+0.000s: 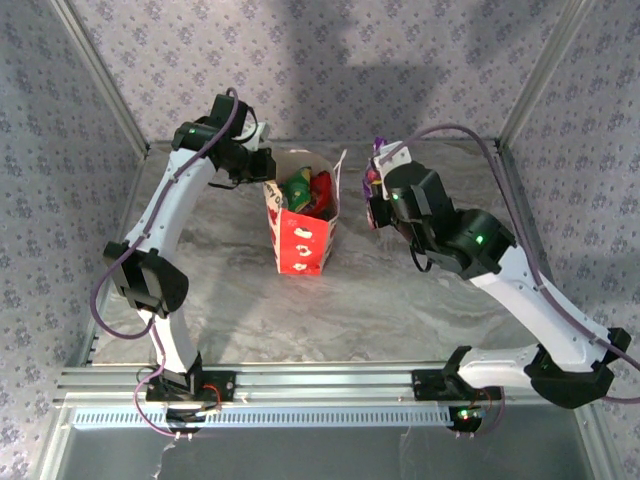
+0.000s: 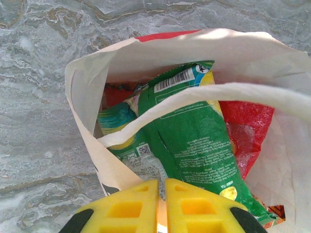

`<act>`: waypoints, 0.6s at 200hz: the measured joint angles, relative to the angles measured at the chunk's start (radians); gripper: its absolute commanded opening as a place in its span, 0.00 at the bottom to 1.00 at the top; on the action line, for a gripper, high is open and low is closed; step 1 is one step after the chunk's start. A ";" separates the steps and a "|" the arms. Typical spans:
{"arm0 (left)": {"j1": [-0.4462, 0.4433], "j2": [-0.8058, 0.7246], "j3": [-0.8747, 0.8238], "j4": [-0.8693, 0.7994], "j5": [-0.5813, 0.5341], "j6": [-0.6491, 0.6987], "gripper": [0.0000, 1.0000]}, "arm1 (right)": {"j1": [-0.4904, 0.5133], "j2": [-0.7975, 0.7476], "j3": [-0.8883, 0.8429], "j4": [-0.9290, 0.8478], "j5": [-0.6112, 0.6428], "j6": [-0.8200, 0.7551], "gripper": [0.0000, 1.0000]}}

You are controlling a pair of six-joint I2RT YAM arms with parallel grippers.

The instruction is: Place the snacks into the paper bag

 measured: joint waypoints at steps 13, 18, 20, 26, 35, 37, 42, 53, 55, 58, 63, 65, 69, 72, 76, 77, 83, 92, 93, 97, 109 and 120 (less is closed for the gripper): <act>0.000 0.000 0.006 -0.003 0.000 0.000 0.13 | 0.014 0.015 0.026 0.011 0.016 -0.033 0.00; 0.000 0.000 0.009 -0.005 0.000 0.000 0.13 | 0.020 0.022 0.038 0.017 0.021 -0.047 0.00; 0.000 0.000 0.010 -0.005 0.000 0.000 0.13 | 0.021 0.023 0.042 0.018 0.023 -0.051 0.00; 0.000 0.000 0.011 -0.005 0.000 0.000 0.13 | 0.028 0.034 0.058 0.026 0.029 -0.068 0.00; 0.000 0.000 0.013 -0.005 0.000 0.000 0.13 | 0.035 0.047 0.079 0.037 0.037 -0.091 0.00; 0.000 0.000 0.013 -0.005 0.001 0.000 0.13 | 0.037 0.050 0.085 0.040 0.039 -0.097 0.00; 0.000 0.000 0.013 -0.005 0.000 0.000 0.13 | 0.041 0.058 0.097 0.048 0.042 -0.111 0.00; 0.000 0.000 0.013 -0.006 0.000 0.000 0.13 | 0.049 0.075 0.121 0.063 0.050 -0.143 0.00; 0.001 0.000 0.013 -0.006 0.000 0.000 0.13 | 0.050 0.077 0.124 0.064 0.050 -0.146 0.00; 0.001 0.000 0.013 -0.006 0.000 0.000 0.13 | 0.052 0.082 0.130 0.068 0.052 -0.154 0.00; 0.001 0.000 0.013 -0.006 0.000 0.000 0.13 | 0.056 0.089 0.140 0.074 0.055 -0.166 0.00; 0.002 0.000 0.013 -0.006 0.000 0.000 0.13 | 0.058 0.093 0.144 0.076 0.056 -0.172 0.00; 0.002 0.000 0.013 -0.006 0.000 0.000 0.13 | 0.060 0.098 0.151 0.080 0.058 -0.180 0.00; 0.003 0.000 0.013 -0.006 0.000 0.000 0.13 | 0.063 0.103 0.157 0.085 0.060 -0.190 0.00; 0.003 0.000 0.013 -0.006 0.000 0.000 0.13 | 0.065 0.108 0.163 0.090 0.061 -0.197 0.00; 0.004 0.000 0.013 -0.006 0.000 0.000 0.13 | 0.066 0.110 0.166 0.092 0.061 -0.201 0.00; 0.005 0.000 0.013 -0.006 0.001 0.000 0.13 | 0.070 0.118 0.174 0.099 0.063 -0.214 0.00; 0.007 0.000 0.013 -0.006 0.001 0.000 0.13 | 0.076 0.130 0.183 0.113 0.065 -0.238 0.00; 0.007 0.000 0.013 -0.006 0.001 0.000 0.13 | 0.077 0.131 0.185 0.116 0.065 -0.241 0.00; 0.008 0.000 0.013 -0.006 0.001 0.000 0.13 | 0.079 0.134 0.187 0.121 0.066 -0.250 0.00; 0.011 0.000 0.013 -0.006 0.003 0.000 0.13 | 0.085 0.147 0.195 0.134 0.067 -0.278 0.00; 0.013 0.000 0.013 -0.006 0.004 -0.001 0.13 | 0.087 0.161 0.206 0.145 0.065 -0.299 0.00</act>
